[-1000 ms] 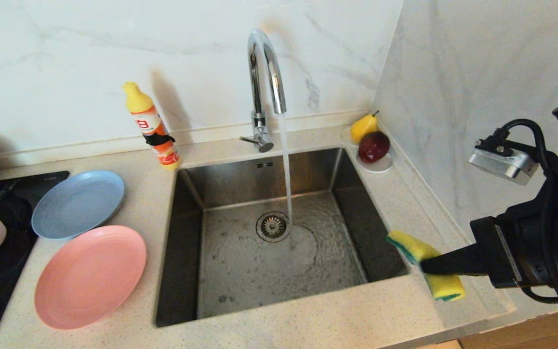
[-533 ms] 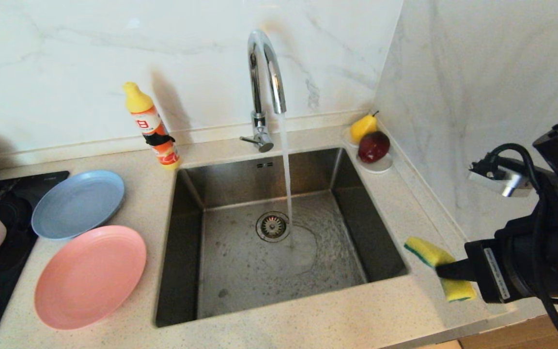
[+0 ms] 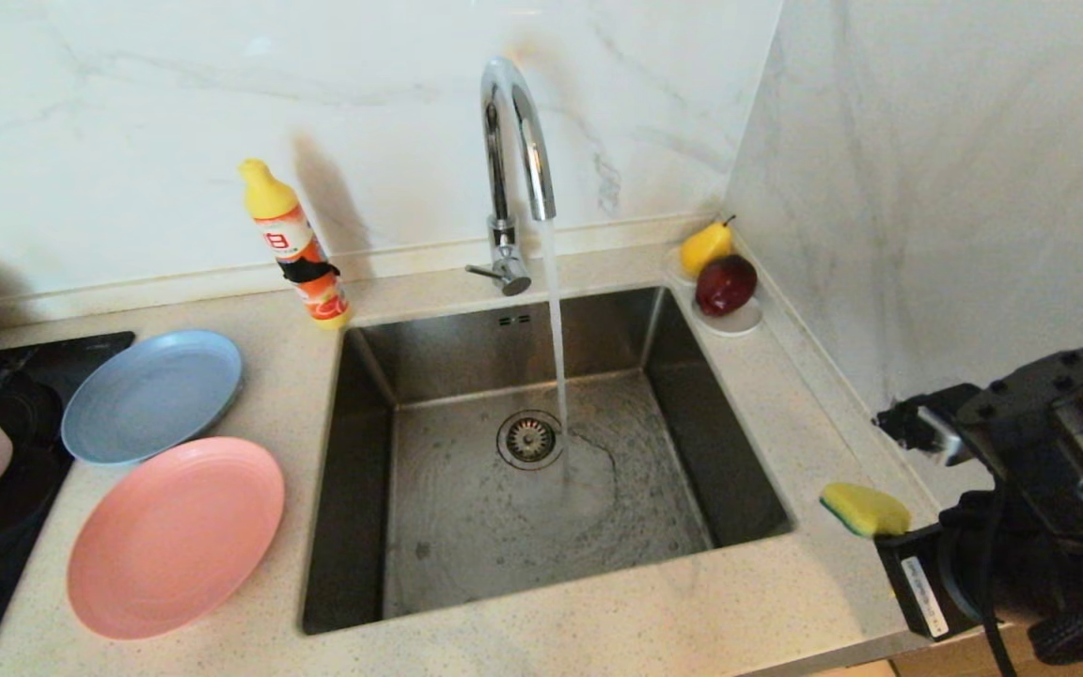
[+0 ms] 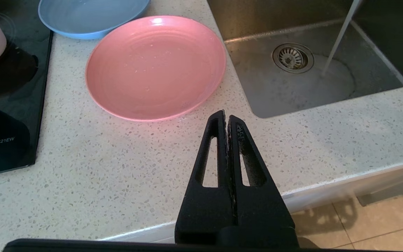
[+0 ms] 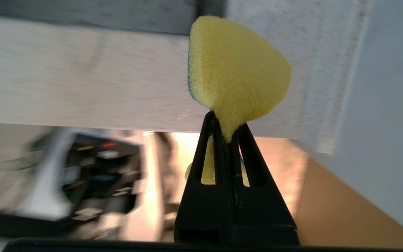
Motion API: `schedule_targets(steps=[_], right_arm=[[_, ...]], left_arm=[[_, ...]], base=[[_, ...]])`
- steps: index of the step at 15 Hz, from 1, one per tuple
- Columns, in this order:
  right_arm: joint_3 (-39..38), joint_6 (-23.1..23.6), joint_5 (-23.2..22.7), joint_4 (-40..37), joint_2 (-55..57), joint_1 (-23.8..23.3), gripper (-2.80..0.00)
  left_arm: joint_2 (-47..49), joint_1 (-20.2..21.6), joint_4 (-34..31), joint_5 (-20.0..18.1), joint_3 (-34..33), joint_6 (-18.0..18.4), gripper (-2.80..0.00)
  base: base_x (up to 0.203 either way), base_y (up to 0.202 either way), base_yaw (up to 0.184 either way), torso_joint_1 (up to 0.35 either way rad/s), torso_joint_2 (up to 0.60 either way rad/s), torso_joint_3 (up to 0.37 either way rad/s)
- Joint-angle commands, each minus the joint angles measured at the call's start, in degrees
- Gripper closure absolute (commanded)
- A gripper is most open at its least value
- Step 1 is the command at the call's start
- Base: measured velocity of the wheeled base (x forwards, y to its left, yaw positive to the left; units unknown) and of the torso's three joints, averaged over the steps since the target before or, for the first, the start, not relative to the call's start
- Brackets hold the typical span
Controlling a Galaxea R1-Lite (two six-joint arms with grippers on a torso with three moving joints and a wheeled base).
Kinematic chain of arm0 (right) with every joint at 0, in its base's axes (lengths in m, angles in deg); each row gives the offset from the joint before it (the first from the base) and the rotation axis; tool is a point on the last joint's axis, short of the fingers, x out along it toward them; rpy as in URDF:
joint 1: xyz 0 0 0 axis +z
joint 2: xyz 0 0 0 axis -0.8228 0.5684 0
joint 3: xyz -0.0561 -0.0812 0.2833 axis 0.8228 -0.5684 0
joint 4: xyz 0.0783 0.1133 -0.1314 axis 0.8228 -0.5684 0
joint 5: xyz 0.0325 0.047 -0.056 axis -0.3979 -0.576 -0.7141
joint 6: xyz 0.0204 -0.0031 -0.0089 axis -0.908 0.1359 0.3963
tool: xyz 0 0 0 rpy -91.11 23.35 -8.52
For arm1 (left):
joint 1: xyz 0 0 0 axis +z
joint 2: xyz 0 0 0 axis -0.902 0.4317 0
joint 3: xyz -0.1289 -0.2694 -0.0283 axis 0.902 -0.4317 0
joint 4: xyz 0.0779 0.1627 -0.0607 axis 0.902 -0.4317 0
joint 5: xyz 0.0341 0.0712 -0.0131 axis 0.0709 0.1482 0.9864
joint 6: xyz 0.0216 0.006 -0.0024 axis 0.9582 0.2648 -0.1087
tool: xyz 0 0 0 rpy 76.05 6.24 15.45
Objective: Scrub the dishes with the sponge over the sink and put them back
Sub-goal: Put down the sponge
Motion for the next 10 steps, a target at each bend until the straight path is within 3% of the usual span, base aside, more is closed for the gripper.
schedule_targets(steps=[1,5,10], right_arm=[[-7.6,2.2,4.0,8.2,1.4,0.7,0.00],[-16.5,7.5,6.9,25.9,6.9,-2.2,0.00],[-19.6,11.3,7.1,39.3,13.9,-6.6,0.00]], left_arm=[[0.0,0.0,0.0,0.0,-0.3,0.0,0.00],[0.0,0.0,0.0,0.0,-0.2,0.0,0.00],[0.0,0.0,0.0,0.0,-0.2,0.0,0.00]], base=[[0.000,0.000,0.000,0.000,0.00,0.000],[0.000,0.000,0.000,0.000,0.00,0.000],[0.000,0.000,0.000,0.000,0.00,0.000]])
